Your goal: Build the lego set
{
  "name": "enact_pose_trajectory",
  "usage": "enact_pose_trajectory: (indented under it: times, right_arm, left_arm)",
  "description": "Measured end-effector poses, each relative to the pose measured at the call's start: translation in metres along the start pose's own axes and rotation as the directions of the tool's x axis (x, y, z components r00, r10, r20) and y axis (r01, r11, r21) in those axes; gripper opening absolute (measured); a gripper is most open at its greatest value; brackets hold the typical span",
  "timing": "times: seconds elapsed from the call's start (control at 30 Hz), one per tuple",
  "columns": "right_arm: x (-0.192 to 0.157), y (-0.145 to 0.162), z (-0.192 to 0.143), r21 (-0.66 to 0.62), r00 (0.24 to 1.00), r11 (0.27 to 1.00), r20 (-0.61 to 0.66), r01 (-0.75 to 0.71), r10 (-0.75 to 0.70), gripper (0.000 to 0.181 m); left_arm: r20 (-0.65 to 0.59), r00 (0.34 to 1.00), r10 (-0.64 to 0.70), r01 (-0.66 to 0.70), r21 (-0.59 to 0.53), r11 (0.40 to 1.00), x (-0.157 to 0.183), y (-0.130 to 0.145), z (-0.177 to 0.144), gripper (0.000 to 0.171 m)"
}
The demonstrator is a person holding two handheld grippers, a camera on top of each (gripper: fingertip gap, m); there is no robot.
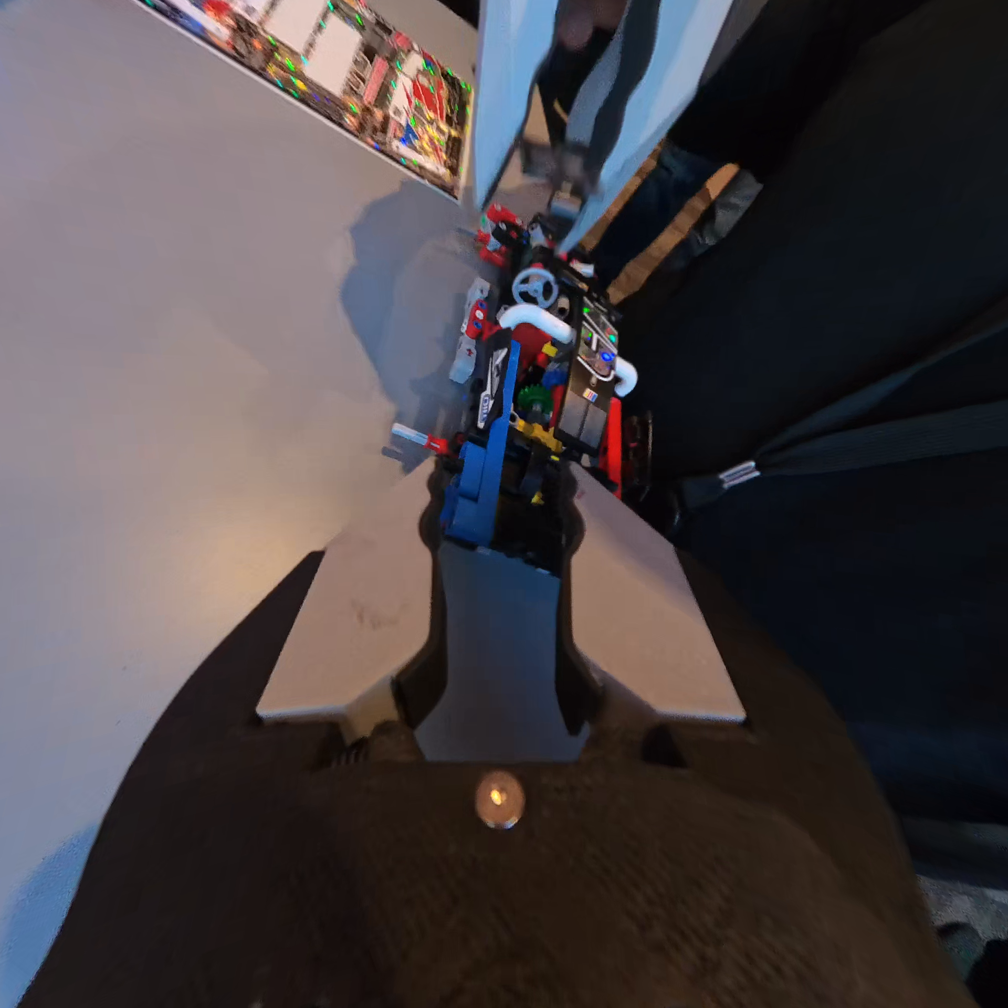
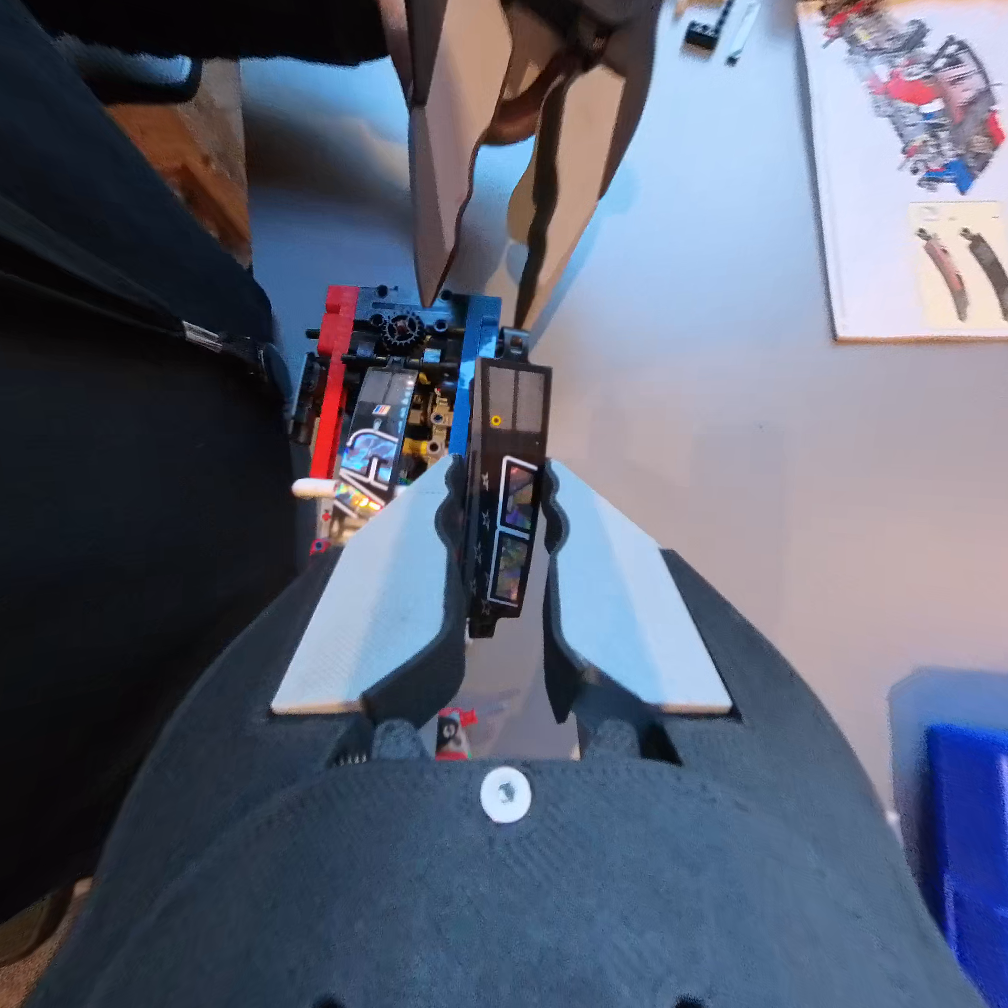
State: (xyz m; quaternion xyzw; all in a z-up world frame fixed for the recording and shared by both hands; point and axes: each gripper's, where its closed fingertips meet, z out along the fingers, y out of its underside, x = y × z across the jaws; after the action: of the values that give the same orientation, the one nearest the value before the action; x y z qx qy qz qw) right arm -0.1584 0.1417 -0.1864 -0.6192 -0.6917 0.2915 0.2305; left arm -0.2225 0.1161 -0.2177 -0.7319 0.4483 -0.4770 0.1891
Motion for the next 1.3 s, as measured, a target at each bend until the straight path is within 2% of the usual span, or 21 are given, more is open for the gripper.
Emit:
enact_pose_trajectory:
  times: [0.03,0.1,0.27,0.37,0.43,0.47,0.6,0.73,0.8,0.9,1.0,1.13,1.2,1.3]
  right_arm:
    - [-0.001,0.003,-0.008,0.014,1.000,1.000,-0.016,-0.012,0.013,0.024]
    - [-0.006,0.012,-0.023,0.025,0.998,0.999,-0.050,-0.032,0.033,0.024]
    - [-0.040,0.037,-0.041,0.049,0.994,0.996,-0.065,-0.080,0.083,0.023]
    - [-0.059,0.045,-0.034,0.072,0.994,0.993,-0.054,-0.092,0.096,0.024]
    - [-0.060,0.051,-0.026,0.064,0.994,0.995,-0.075,-0.079,0.084,0.024]
    - [-0.059,0.053,-0.023,0.058,0.994,0.996,-0.085,-0.069,0.073,0.024]
    - [-0.048,0.051,-0.012,0.056,0.995,0.998,-0.092,-0.027,0.032,0.024]
    - [-0.051,0.037,-0.007,0.055,0.999,0.998,-0.035,0.025,-0.023,0.024]
    - [-0.057,0.033,-0.008,0.056,0.998,0.997,-0.004,0.056,-0.056,0.024]
    - [-0.075,0.035,-0.008,0.070,0.994,0.995,0.078,0.069,-0.074,0.024]
    - [-0.094,0.047,0.001,0.050,0.984,0.997,0.166,0.053,-0.060,0.024]
    - [-0.098,0.060,0.020,0.001,0.989,0.999,0.141,0.043,-0.043,0.024]
    - [-0.092,0.069,0.030,-0.053,0.995,0.998,0.095,0.044,-0.039,0.024]
    - [-0.081,0.079,0.040,-0.116,0.996,0.989,0.017,0.091,-0.090,0.024]
  left_arm:
    - [0.007,1.000,0.001,-0.001,-0.027,1.000,-0.001,0.003,0.005,0.040]
    - [0.013,1.000,0.019,-0.017,-0.091,0.996,-0.003,0.011,0.013,0.033]
    - [0.024,0.999,-0.038,0.040,-0.072,0.997,-0.002,0.012,0.013,0.034]
    - [0.083,0.994,-0.066,0.069,-0.032,0.997,-0.002,0.015,0.008,0.033]
    - [0.176,0.982,-0.074,0.075,0.003,0.997,-0.009,0.019,-0.004,0.016]
    - [0.214,0.973,-0.091,0.087,0.028,0.996,-0.011,0.021,-0.010,0.015]
    - [0.330,0.935,-0.129,0.112,0.068,0.991,-0.011,0.034,-0.030,0.015]
    - [0.399,0.906,-0.143,0.106,0.113,0.988,-0.007,0.038,-0.037,0.018]
    - [0.385,0.909,-0.161,0.101,0.174,0.980,-0.005,0.030,-0.039,0.026]
    - [0.330,0.928,-0.172,0.088,0.255,0.963,0.000,0.013,-0.042,0.031]
    - [0.296,0.940,-0.170,0.098,0.243,0.965,-0.002,0.010,-0.037,0.034]
    - [0.262,0.954,-0.146,0.105,0.165,0.981,-0.002,0.017,-0.020,0.035]
    - [0.266,0.954,-0.137,0.102,0.140,0.985,-0.002,0.021,-0.015,0.038]
    - [0.265,0.955,-0.132,0.105,0.114,0.988,0.002,0.026,-0.014,0.032]
